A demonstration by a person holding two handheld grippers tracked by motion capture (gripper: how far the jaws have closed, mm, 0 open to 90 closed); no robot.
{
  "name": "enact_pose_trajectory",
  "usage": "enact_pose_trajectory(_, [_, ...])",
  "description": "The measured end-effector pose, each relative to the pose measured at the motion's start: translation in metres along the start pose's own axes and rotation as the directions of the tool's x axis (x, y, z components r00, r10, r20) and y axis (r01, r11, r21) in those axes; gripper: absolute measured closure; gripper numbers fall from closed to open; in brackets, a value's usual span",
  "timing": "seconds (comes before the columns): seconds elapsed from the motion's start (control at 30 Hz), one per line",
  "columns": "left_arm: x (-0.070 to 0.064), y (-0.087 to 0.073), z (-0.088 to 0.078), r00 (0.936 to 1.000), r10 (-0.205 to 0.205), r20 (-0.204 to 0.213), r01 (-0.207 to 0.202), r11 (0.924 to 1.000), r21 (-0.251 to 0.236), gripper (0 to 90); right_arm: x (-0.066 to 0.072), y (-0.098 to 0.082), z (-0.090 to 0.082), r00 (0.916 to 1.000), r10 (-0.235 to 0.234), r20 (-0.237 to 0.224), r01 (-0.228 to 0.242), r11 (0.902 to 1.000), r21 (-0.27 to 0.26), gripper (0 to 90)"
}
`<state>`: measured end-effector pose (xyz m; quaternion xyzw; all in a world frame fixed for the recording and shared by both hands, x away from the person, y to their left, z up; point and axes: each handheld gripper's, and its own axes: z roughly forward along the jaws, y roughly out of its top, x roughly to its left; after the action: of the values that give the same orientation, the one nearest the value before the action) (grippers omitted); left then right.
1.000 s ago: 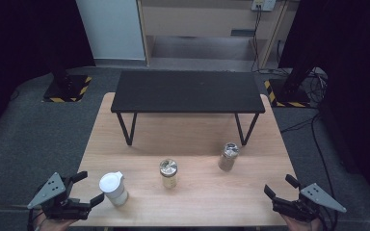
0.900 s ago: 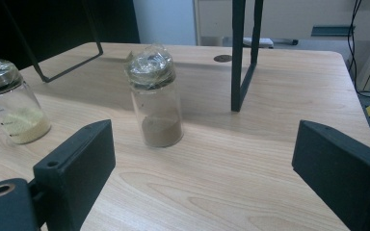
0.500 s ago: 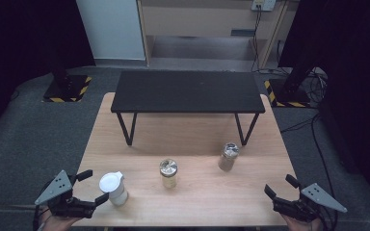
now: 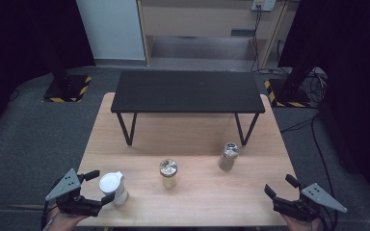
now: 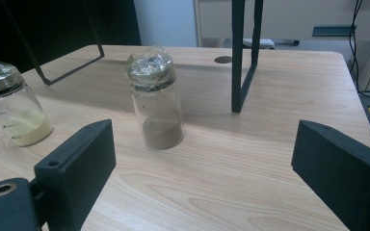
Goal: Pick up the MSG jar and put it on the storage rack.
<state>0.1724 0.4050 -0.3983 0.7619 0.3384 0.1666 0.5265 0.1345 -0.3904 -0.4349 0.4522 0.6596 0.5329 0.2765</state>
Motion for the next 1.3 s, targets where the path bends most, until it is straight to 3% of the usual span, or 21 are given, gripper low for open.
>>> enact_pose_trajectory(0.57, [0.004, -0.007, 0.02, 0.9999, 0.008, 0.014, -0.009, 0.9999, 0.013, 3.9, -0.001, 0.0, -0.001, 1.0, 0.009, -0.002, -0.009, 1.0, -0.003, 8.9])
enact_pose_trajectory(0.83, [0.005, -0.018, 0.024, 0.9992, 0.038, 0.011, -0.038, 0.9989, -0.029, 17.1, -0.001, 0.0, 0.0, 1.0, 0.007, -0.004, -0.007, 1.0, 0.001, 9.0])
enact_pose_trajectory(0.97, [0.005, -0.024, 0.025, 0.9987, 0.051, 0.002, -0.051, 0.9967, -0.064, 28.8, -0.001, 0.0, -0.001, 0.9999, 0.011, -0.004, -0.011, 0.9999, -0.002, 9.0])
enact_pose_trajectory(1.3, [0.004, -0.032, 0.028, 0.9991, 0.041, -0.013, -0.042, 0.9937, -0.104, 30.0, -0.001, -0.001, -0.001, 0.9999, 0.012, -0.005, -0.012, 0.9999, -0.003, 8.9])
